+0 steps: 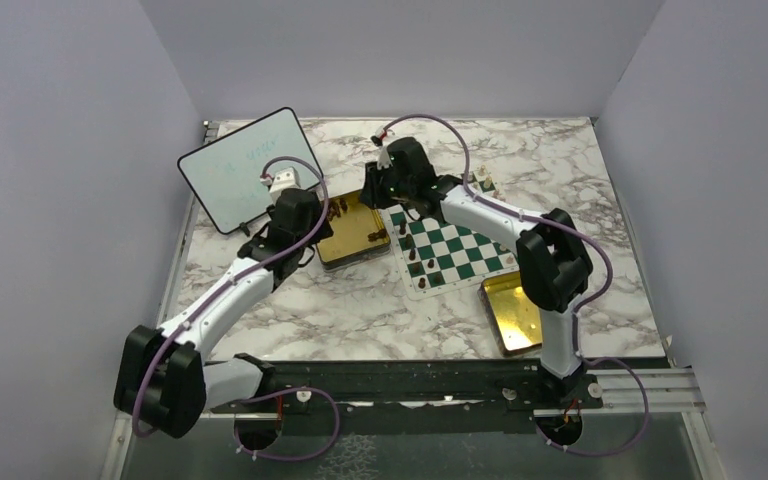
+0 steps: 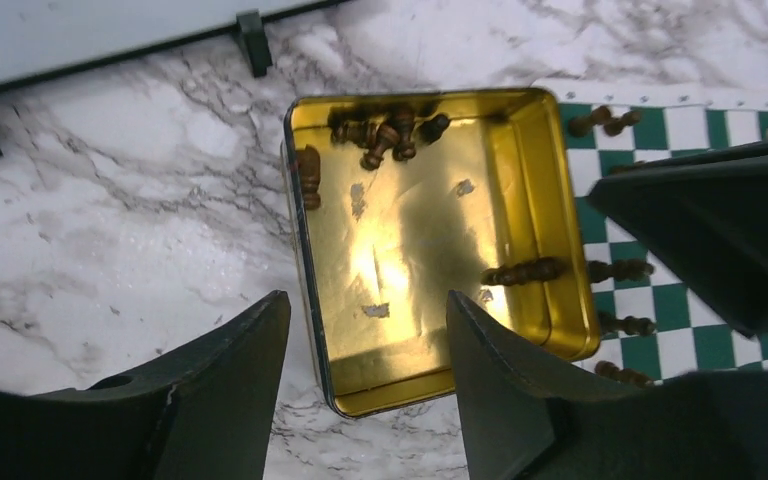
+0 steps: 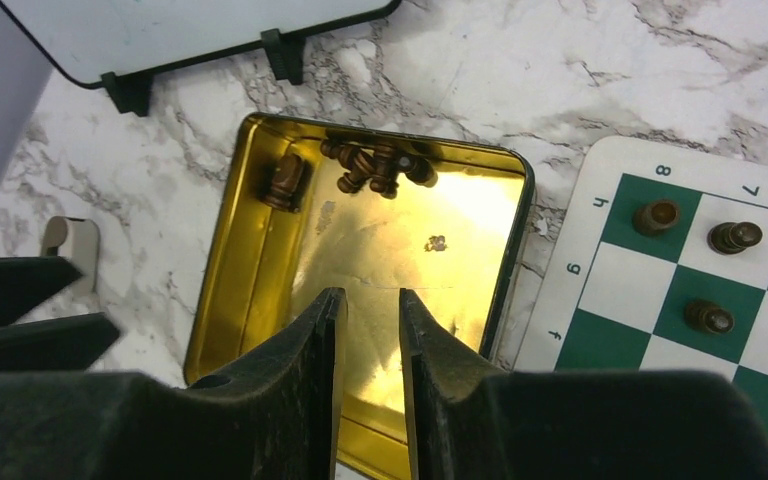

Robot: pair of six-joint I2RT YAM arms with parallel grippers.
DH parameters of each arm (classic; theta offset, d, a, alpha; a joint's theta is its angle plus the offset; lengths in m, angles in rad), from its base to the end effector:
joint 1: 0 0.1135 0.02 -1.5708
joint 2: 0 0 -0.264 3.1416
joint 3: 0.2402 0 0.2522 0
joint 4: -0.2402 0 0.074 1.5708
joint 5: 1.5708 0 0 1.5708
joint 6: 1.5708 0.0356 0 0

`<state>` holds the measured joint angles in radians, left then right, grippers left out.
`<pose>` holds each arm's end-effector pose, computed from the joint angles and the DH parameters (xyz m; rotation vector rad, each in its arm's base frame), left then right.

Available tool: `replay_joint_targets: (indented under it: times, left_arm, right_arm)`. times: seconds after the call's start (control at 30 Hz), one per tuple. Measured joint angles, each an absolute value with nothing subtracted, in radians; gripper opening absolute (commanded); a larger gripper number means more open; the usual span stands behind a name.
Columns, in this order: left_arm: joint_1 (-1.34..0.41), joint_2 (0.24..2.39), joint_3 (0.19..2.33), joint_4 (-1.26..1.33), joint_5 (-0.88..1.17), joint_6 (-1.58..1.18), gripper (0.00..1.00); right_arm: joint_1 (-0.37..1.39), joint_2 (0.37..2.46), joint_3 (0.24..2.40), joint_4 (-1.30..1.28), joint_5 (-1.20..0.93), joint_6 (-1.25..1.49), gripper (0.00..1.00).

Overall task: Set up the chess pieces on the board
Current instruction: Pick up the chess piece from the storage box.

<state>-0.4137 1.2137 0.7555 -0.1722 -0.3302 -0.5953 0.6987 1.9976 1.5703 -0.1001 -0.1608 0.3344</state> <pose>0.2436 -0.0943 0.2428 -0.3784 2.1370 -0.2158 0.3573 0.3076 0.2520 -0.4961 2.1341 0.7747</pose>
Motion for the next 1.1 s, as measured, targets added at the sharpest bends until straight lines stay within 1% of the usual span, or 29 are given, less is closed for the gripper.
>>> replay_joint_targets:
  times: [0.07,0.1,0.13,0.37,0.5,0.83,1.1]
  left_arm:
    - [-0.414,1.163,0.779,-0.187,-0.329,-0.544,0.74]
    - [-0.414,1.135,0.788,-0.191,-0.327,-0.521,0.92]
    - [-0.413,1.109,0.793,-0.194,-0.322,-0.496,0.99]
    - [-0.413,0.874,0.767,-0.223,-0.255,-0.326,0.99]
    - [-0.414,0.794,0.715,-0.238,-0.246,-0.253,0.99]
    - [-0.413,0.704,0.696,-0.255,-0.264,-0.17,0.99]
    - [-0.413,0.68,0.691,-0.252,-0.276,-0.157,0.99]
  right_arm:
    - [0.703,2.019,1.572,-0.097,-0.14,0.322,0.3]
    - [0.706,2.03,1.573,-0.096,-0.13,0.317,0.3]
    - [0.708,2.041,1.574,-0.091,-0.119,0.311,0.3]
    - [0.732,2.118,1.588,-0.015,-0.064,0.27,0.31]
    - [0.757,2.181,1.641,0.014,-0.019,0.249,0.33]
    - [0.786,2.289,1.759,0.035,0.086,0.216,0.34]
    - [0.785,2.343,1.819,0.029,0.101,0.215,0.34]
